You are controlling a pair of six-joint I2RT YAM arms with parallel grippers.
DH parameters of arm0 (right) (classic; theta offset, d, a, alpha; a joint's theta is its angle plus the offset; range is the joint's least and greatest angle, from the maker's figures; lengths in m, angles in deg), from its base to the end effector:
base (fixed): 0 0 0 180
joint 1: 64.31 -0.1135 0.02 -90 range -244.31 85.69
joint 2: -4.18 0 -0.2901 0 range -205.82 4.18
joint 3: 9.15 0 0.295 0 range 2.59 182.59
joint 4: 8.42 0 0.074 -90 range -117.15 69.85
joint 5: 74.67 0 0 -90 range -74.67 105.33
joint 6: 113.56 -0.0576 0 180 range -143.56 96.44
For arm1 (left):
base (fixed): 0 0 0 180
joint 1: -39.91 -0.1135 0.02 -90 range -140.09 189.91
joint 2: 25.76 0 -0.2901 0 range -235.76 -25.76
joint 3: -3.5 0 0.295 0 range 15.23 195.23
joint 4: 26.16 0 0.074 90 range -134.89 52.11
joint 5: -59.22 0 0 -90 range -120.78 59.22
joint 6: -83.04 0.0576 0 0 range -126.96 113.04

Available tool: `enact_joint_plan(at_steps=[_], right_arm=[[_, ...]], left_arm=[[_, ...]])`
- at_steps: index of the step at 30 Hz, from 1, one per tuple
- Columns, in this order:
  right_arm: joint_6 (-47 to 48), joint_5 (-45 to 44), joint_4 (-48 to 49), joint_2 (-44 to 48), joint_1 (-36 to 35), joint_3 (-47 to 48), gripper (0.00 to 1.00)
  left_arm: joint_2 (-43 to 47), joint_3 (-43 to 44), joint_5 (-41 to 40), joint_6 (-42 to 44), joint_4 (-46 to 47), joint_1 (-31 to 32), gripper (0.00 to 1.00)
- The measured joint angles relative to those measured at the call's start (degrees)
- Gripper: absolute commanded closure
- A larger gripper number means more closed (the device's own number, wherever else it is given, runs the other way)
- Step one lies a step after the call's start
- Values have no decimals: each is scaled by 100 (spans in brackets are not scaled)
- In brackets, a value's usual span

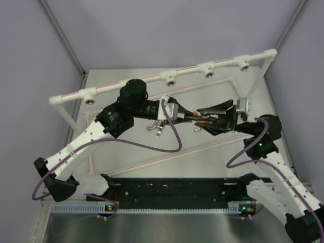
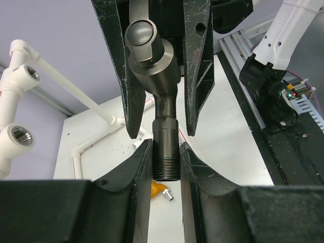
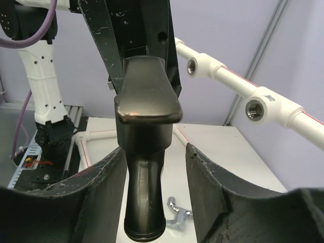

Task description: Install the water faucets

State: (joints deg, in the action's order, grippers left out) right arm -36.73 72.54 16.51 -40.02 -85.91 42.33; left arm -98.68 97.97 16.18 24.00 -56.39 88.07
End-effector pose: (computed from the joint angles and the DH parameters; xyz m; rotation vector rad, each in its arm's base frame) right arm 0.1622 0.1163 0.4092 -1.0147 0.8861 1.0175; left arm 0.1829 -0.2674 0.4821 1.5254 0.8800 -0.9206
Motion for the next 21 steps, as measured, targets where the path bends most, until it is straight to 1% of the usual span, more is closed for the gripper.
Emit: enact_joint_plan(at_steps=[6, 14, 21], right_arm=[[-160, 48, 166, -101, 0, 11, 60], [-197, 96, 127, -92, 0, 13, 59], [20, 94, -299, 74, 0, 188, 60]], left_arm=[[-7, 2, -7, 44, -7, 0, 100], [-7, 2, -57, 96, -140, 0, 100], [-7, 2, -142, 181, -254, 0, 100]])
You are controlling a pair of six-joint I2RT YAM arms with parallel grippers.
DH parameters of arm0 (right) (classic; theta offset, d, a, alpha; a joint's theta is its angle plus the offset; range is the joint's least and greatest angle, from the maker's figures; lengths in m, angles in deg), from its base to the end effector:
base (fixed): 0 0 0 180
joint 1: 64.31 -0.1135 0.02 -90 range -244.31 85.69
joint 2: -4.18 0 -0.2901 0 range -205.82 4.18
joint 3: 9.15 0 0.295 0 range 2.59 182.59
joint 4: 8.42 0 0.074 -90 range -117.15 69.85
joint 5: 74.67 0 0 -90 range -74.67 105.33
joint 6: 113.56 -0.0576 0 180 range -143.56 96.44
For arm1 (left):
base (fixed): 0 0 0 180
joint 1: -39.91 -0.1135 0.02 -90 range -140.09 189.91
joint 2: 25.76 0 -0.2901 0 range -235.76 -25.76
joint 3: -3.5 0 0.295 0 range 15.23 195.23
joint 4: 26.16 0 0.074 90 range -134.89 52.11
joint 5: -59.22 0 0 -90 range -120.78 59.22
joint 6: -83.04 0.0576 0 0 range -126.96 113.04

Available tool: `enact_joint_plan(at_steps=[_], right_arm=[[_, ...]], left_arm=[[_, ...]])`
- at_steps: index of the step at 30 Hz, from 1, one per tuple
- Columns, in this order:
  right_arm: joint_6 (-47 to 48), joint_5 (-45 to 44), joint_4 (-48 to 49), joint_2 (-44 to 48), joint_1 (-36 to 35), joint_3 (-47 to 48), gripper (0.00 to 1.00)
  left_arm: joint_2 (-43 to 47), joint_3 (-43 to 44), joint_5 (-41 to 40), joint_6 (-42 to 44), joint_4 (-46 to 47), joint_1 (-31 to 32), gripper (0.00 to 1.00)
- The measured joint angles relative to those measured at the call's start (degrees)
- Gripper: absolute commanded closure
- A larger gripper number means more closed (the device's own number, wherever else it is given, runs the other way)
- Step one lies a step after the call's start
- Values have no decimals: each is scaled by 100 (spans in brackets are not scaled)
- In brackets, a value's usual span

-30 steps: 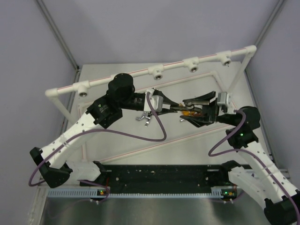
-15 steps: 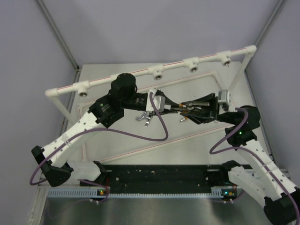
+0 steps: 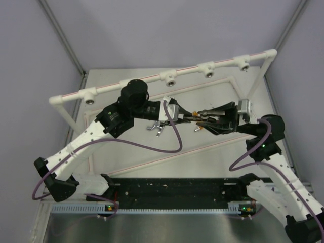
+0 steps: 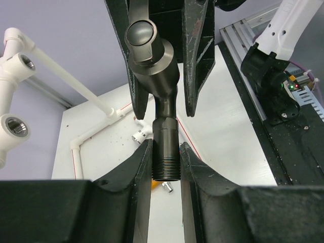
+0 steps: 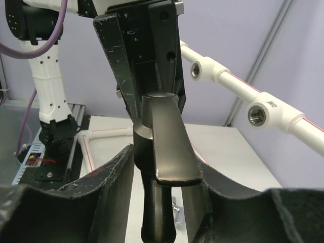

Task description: Install the water faucets

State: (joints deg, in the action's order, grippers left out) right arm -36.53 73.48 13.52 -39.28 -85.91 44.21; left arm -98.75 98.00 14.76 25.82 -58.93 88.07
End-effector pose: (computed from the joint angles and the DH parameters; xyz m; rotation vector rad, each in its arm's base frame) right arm 0.1575 0.1150 0.4188 -1.0309 0.8865 1.0242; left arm 0.1840 -0.2671 0.4767 1.5440 0.9104 -0.8910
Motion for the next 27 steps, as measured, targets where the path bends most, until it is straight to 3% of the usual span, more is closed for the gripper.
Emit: enact_joint_plan(at_steps=[14, 27], right_arm=[[284, -17, -339, 90, 0, 17, 71], [293, -68, -341, 92, 0, 15, 59]], left_arm=[[4, 0, 9, 11, -2, 0, 100], [22, 0, 61, -37, 94, 0, 100]])
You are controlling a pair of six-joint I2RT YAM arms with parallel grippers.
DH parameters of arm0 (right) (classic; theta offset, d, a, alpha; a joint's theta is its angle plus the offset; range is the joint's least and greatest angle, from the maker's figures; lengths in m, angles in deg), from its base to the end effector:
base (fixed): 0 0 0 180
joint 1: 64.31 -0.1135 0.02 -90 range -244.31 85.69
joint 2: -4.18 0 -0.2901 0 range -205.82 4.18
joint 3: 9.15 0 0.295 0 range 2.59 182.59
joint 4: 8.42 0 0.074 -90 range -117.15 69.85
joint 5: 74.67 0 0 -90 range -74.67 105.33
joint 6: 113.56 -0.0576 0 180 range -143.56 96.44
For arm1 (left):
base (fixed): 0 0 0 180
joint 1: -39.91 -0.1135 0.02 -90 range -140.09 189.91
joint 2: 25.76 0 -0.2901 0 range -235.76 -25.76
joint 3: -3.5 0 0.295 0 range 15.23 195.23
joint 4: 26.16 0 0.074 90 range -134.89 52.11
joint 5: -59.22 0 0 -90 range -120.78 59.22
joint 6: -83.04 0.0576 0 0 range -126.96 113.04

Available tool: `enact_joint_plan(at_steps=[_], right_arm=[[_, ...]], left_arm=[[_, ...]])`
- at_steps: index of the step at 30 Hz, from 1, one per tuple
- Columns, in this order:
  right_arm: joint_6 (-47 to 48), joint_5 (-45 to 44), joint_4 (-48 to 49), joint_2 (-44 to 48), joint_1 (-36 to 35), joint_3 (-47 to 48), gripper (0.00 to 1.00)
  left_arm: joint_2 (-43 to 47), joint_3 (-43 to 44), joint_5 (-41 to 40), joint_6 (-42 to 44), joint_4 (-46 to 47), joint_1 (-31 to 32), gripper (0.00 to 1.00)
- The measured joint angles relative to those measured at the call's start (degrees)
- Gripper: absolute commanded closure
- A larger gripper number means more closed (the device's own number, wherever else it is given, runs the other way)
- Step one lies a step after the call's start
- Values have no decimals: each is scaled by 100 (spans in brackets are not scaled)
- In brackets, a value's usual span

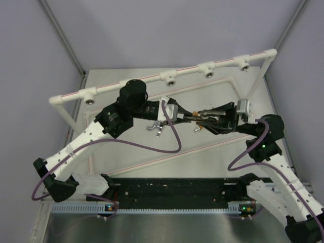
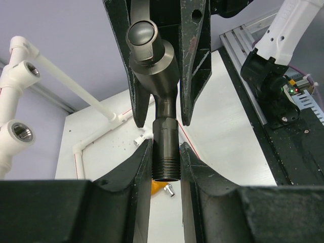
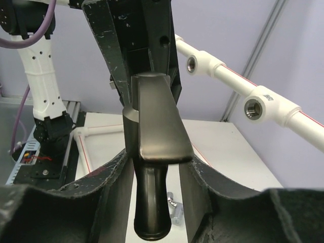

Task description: Install the water faucets

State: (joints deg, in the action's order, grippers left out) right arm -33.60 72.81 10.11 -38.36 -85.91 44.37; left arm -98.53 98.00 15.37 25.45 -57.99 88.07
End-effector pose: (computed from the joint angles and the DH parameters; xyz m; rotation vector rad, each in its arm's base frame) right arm 0.1562 0.1141 0.4175 -1.0347 0.8986 0.9935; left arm 0.1827 -0.2663 0.4798 1.5377 0.8906 -0.8984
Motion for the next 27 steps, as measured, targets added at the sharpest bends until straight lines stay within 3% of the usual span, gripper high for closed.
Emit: enact_joint_plan(at_steps=[27], right_arm=[[-181, -66, 120, 87, 0, -4, 68]], left_arm=[[96, 0, 31, -35, 98, 0, 100]])
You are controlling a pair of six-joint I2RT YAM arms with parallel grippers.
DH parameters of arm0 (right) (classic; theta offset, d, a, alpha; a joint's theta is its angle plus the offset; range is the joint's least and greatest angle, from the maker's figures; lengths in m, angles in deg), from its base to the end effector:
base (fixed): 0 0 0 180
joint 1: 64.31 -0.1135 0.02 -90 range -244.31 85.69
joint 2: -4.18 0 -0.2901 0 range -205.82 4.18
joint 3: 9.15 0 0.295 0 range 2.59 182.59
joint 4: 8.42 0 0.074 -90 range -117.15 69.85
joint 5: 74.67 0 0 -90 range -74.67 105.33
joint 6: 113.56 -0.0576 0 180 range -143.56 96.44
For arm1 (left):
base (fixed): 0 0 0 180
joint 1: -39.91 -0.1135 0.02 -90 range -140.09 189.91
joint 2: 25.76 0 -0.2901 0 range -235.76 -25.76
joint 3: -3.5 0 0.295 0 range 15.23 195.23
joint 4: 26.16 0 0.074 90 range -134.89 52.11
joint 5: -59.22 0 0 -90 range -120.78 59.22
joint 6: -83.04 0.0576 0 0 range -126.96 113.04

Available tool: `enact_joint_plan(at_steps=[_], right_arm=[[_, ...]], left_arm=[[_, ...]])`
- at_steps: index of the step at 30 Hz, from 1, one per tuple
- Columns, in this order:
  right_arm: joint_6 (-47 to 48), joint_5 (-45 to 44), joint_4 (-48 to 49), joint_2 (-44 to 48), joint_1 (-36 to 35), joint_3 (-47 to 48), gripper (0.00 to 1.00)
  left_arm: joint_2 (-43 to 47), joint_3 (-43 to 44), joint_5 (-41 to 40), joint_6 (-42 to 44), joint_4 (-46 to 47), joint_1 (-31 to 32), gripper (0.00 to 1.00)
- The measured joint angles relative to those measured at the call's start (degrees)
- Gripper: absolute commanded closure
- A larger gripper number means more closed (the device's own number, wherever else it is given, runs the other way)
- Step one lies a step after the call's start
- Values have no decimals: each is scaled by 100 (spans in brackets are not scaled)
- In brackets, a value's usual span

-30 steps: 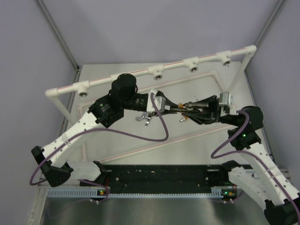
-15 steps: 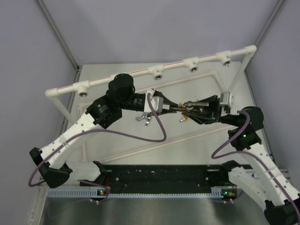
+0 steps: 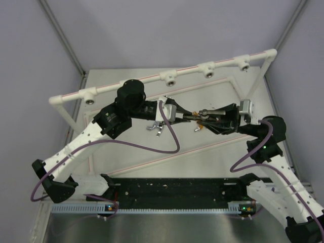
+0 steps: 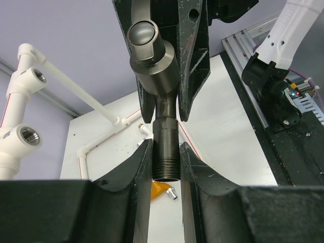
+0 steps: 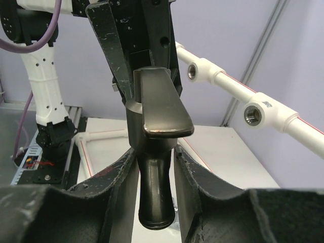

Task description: Install the water faucets

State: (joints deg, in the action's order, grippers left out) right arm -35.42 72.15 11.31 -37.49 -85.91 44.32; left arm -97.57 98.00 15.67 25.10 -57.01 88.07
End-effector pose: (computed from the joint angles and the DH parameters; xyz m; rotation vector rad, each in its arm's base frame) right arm 0.1515 0.1118 0.4219 -1.0153 0.8859 1.0003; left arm 0.1784 -0.2619 0.4868 1.5238 0.8616 -0.8963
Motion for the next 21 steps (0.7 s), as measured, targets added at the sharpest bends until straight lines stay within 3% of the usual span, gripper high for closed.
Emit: enact_joint_plan(at_steps=[12, 14, 19, 21], right_arm=[[-85, 33, 70, -17, -2, 0, 90], [-92, 35, 74, -42, -2, 0, 100], [-107, 98, 66, -92, -2, 0, 100], [-107, 125, 66, -120, 0, 0, 93]], left_arm=[[0, 0, 4, -2, 0, 0, 100], [0, 0, 4, 0, -4, 0, 100], [-11, 26, 2, 15, -109, -4, 100], [-24, 59, 2, 48, -192, -11, 100]])
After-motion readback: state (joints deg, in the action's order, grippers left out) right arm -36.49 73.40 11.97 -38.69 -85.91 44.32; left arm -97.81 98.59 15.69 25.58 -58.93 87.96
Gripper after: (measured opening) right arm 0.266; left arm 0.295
